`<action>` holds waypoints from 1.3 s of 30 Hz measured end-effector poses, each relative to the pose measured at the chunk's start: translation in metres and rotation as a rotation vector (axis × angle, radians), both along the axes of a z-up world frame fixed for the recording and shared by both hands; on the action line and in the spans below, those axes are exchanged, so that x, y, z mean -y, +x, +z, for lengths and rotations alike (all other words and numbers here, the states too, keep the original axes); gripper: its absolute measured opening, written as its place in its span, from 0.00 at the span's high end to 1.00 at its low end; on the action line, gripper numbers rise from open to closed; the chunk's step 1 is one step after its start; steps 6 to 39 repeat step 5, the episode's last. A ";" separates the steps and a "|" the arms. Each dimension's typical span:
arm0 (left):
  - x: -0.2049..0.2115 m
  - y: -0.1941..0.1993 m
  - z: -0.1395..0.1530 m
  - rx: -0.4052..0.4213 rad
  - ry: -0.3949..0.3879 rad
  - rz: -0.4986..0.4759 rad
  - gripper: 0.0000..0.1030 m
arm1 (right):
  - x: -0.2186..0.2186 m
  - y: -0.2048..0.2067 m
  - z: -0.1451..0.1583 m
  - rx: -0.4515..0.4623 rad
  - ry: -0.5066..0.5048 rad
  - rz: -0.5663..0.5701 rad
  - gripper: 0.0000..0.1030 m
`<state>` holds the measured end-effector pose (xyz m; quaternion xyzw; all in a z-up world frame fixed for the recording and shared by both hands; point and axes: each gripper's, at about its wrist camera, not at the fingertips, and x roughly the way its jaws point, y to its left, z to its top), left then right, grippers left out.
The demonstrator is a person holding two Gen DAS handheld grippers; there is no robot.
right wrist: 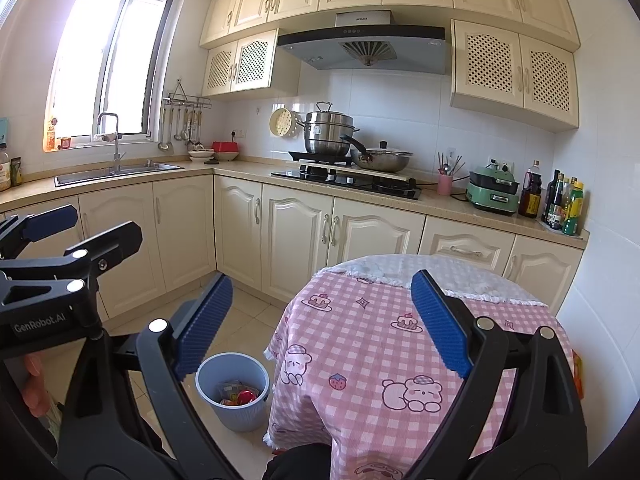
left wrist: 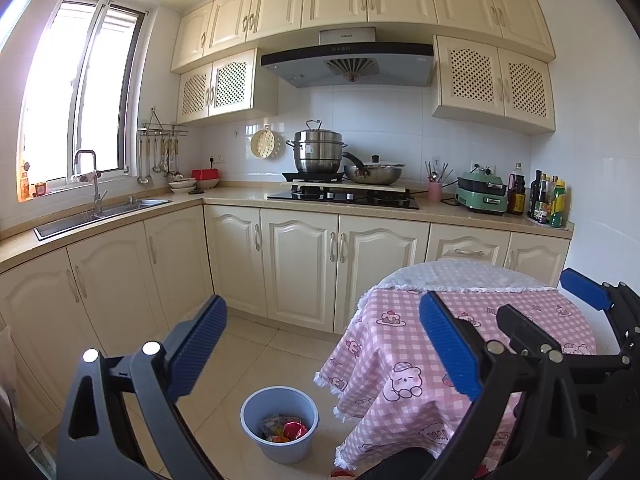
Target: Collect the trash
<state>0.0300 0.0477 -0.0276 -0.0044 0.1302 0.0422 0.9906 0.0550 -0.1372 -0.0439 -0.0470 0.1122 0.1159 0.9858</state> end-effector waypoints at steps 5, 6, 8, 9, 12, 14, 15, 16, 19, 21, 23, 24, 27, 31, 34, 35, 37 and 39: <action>0.000 0.007 -0.006 -0.022 0.003 0.002 0.08 | 0.003 0.008 -0.006 -0.013 -0.010 -0.018 0.13; 0.000 0.007 -0.006 -0.022 0.003 0.002 0.08 | 0.003 0.008 -0.006 -0.013 -0.010 -0.018 0.13; 0.000 0.007 -0.006 -0.022 0.003 0.002 0.08 | 0.003 0.008 -0.006 -0.013 -0.010 -0.018 0.13; 0.000 0.007 -0.006 -0.022 0.003 0.002 0.08 | 0.003 0.008 -0.006 -0.013 -0.010 -0.018 0.13; 0.000 0.007 -0.006 -0.022 0.003 0.002 0.08 | 0.003 0.008 -0.006 -0.013 -0.010 -0.018 0.13; 0.000 0.007 -0.006 -0.022 0.003 0.002 0.08 | 0.003 0.008 -0.006 -0.013 -0.010 -0.018 0.13; 0.000 0.007 -0.006 -0.022 0.003 0.002 0.08 | 0.003 0.008 -0.006 -0.013 -0.010 -0.018 0.13; 0.000 0.007 -0.006 -0.022 0.003 0.002 0.08 | 0.003 0.008 -0.006 -0.013 -0.010 -0.018 0.13; 0.000 0.007 -0.006 -0.022 0.003 0.002 0.08 | 0.003 0.008 -0.006 -0.013 -0.010 -0.018 0.13; 0.000 0.007 -0.006 -0.022 0.003 0.002 0.08 | 0.003 0.008 -0.006 -0.013 -0.010 -0.018 0.13; 0.000 0.007 -0.006 -0.022 0.003 0.002 0.08 | 0.003 0.008 -0.006 -0.013 -0.010 -0.018 0.13; 0.000 0.007 -0.006 -0.022 0.003 0.002 0.08 | 0.003 0.008 -0.006 -0.013 -0.010 -0.018 0.13; 0.000 0.007 -0.006 -0.022 0.003 0.002 0.08 | 0.003 0.008 -0.006 -0.013 -0.010 -0.018 0.13; 0.000 0.007 -0.006 -0.022 0.003 0.002 0.08 | 0.003 0.008 -0.006 -0.013 -0.010 -0.018 0.13; 0.000 0.007 -0.006 -0.022 0.003 0.002 0.08 | 0.003 0.008 -0.006 -0.013 -0.010 -0.018 0.13; 0.000 0.007 -0.006 -0.022 0.003 0.002 0.08 | 0.003 0.008 -0.006 -0.013 -0.010 -0.018 0.13; 0.000 0.007 -0.006 -0.022 0.003 0.002 0.08 | 0.003 0.008 -0.006 -0.013 -0.010 -0.018 0.13; 0.000 0.007 -0.006 -0.022 0.003 0.002 0.08 | 0.003 0.008 -0.006 -0.013 -0.010 -0.018 0.13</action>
